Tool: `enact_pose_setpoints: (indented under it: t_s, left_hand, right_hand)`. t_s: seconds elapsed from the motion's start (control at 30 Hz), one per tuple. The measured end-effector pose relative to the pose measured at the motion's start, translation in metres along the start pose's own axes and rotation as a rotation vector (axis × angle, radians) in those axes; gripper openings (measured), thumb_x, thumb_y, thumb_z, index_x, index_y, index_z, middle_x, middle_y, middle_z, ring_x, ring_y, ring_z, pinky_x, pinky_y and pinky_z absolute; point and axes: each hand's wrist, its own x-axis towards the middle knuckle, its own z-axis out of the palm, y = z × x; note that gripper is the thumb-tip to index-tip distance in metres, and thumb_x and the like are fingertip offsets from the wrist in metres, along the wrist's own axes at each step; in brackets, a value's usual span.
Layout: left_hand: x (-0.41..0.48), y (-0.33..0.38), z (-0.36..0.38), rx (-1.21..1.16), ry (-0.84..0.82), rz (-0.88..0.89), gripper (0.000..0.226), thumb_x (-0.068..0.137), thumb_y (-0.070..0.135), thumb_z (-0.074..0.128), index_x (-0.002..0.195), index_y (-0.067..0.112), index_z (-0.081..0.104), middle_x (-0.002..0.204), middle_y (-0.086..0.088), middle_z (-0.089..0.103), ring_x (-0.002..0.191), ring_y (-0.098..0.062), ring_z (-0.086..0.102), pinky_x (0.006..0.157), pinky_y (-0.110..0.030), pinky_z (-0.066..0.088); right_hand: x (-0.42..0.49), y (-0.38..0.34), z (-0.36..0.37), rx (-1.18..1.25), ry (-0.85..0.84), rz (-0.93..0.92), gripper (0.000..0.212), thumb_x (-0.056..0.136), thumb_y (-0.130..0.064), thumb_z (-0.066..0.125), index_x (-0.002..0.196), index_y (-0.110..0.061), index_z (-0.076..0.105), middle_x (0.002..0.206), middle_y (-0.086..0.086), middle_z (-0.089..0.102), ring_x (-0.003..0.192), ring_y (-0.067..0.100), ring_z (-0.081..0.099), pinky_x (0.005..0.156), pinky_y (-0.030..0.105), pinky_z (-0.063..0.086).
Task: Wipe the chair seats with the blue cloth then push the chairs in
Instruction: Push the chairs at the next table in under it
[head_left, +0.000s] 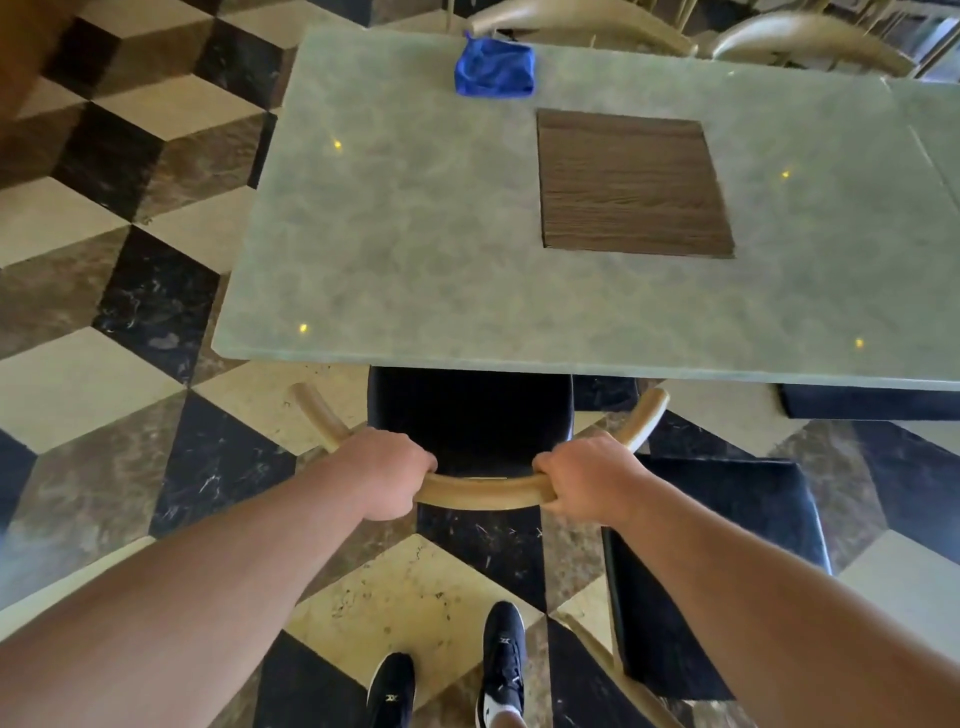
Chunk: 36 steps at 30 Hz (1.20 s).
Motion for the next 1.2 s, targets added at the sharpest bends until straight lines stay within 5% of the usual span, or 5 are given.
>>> enact_pose_setpoints:
  t_s: [0.43, 0.6, 0.7, 0.87, 1.2]
  left_hand:
    - [-0.001, 0.006, 0.007, 0.102, -0.025, -0.032, 0.020, 0.091, 0.035, 0.064, 0.110, 0.032, 0.063, 0.083, 0.010, 0.062, 0.068, -0.012, 0.060, 0.058, -0.031, 0.042]
    - [-0.010, 0.017, 0.024, 0.113, 0.150, -0.076, 0.066, 0.082, 0.067, 0.073, 0.131, 0.025, 0.057, 0.103, 0.005, 0.067, 0.083, -0.019, 0.064, 0.067, -0.033, 0.045]
    - [-0.020, 0.037, 0.032, 0.035, 0.230, -0.021, 0.093, 0.079, 0.075, 0.069, 0.153, 0.026, 0.039, 0.138, 0.001, 0.062, 0.115, -0.025, 0.063, 0.090, -0.041, 0.055]
    - [-0.051, 0.101, 0.019, -0.052, 0.221, 0.071, 0.110, 0.082, 0.075, 0.066, 0.166, 0.029, 0.012, 0.173, -0.004, 0.019, 0.154, -0.032, 0.028, 0.124, -0.055, 0.029]
    - [-0.072, 0.270, 0.007, -0.049, 0.245, 0.259, 0.113, 0.081, 0.079, 0.059, 0.165, 0.033, 0.000, 0.176, -0.002, 0.000, 0.161, -0.029, 0.003, 0.127, -0.058, 0.011]
  right_hand:
    - [0.002, -0.003, 0.015, -0.059, 0.024, 0.010, 0.028, 0.088, -0.055, 0.069, 0.103, -0.032, 0.060, 0.076, -0.012, 0.058, 0.075, 0.016, 0.059, 0.089, 0.043, 0.049]
    - [-0.017, -0.010, 0.024, -0.001, 0.128, 0.102, 0.053, 0.084, -0.061, 0.072, 0.121, -0.026, 0.060, 0.097, -0.006, 0.064, 0.093, 0.021, 0.061, 0.096, 0.042, 0.049]
    - [-0.040, -0.021, 0.037, 0.038, 0.197, 0.119, 0.077, 0.087, -0.065, 0.066, 0.149, -0.026, 0.043, 0.136, 0.001, 0.059, 0.129, 0.027, 0.052, 0.115, 0.050, 0.038]
    - [-0.109, -0.040, 0.048, 0.106, 0.262, 0.202, 0.104, 0.087, -0.071, 0.062, 0.164, -0.031, 0.004, 0.172, 0.007, 0.012, 0.157, 0.035, 0.009, 0.126, 0.057, 0.012]
    - [-0.285, 0.009, 0.111, 0.097, 0.312, 0.383, 0.113, 0.081, -0.085, 0.050, 0.161, -0.037, -0.014, 0.174, 0.004, 0.000, 0.158, 0.034, -0.003, 0.126, 0.058, 0.002]
